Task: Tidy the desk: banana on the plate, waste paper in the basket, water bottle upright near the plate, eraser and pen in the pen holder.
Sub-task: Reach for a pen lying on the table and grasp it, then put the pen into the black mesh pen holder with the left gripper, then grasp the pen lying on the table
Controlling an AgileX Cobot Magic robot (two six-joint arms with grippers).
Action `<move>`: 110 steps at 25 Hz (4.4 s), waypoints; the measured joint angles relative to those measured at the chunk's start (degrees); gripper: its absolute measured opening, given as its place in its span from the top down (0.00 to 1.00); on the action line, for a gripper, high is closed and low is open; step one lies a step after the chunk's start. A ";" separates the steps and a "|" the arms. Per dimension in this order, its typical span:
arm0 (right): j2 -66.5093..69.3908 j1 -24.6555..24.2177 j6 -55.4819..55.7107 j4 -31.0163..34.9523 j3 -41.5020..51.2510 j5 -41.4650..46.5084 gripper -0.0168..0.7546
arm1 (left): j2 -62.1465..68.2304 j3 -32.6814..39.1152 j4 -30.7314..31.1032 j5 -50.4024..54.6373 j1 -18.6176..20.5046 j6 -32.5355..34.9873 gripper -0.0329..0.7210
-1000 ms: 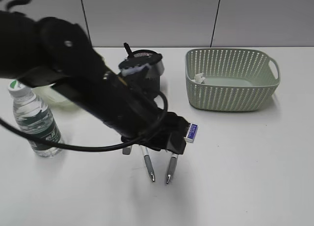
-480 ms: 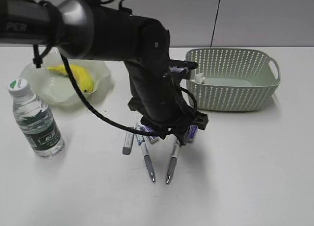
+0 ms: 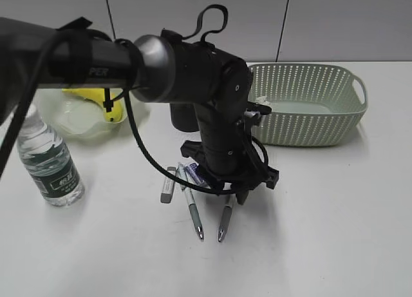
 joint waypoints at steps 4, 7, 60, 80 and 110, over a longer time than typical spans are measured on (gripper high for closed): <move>0.00 0.00 0.00 0.00 0.00 0.00 0.51 | 1.93 -0.14 0.13 0.37 0.00 -0.05 0.51; 0.00 0.00 0.00 0.00 0.00 0.00 0.51 | 2.04 -0.15 0.81 0.49 0.00 -0.05 0.62; 0.00 0.00 -0.35 0.06 0.00 0.00 0.51 | -12.46 27.85 7.08 -82.87 18.25 -3.85 0.84; 0.00 0.00 -0.41 0.06 0.00 0.00 0.51 | -26.08 27.96 9.56 -71.25 18.86 -3.85 0.39; 2.51 0.00 -1.04 1.17 -0.79 -1.74 0.51 | -116.47 63.73 6.02 11.53 18.86 8.87 0.53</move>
